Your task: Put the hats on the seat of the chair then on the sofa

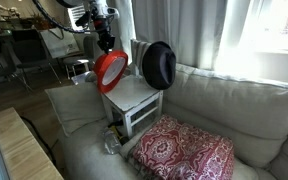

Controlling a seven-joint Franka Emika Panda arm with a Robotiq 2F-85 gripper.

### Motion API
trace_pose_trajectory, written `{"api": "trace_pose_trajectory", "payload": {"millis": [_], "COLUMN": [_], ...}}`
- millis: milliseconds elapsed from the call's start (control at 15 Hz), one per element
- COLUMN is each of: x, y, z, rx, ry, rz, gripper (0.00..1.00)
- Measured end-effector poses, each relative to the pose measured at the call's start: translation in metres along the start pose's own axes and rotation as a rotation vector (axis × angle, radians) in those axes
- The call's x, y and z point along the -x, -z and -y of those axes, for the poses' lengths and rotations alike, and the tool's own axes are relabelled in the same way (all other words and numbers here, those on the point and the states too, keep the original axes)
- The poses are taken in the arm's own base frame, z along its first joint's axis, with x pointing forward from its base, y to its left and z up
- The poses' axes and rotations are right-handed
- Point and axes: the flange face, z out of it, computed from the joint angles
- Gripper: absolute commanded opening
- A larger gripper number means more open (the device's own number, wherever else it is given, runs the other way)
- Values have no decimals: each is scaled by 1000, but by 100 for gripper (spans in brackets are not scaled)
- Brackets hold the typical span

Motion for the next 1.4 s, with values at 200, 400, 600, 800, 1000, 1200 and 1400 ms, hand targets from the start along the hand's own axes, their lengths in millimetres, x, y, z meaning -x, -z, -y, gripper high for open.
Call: {"api": "trace_pose_trajectory", "payload": {"millis": [200, 400, 600, 800, 1000, 1200, 1400], "x": [3, 3, -1, -16, -34, -47, -51], "y": [-13, -13, -11, -19, -37, -55, -73], "z": [3, 3, 2, -15, -47, -84, -115], "rx": [11, 11, -35, -184, -331, -451, -542], "ry": [2, 2, 2, 1, -22, -68, -115], "rz": [21, 20, 15, 7, -2, -11, -1], "gripper": [7, 2, 2, 2, 2, 2, 2]}}
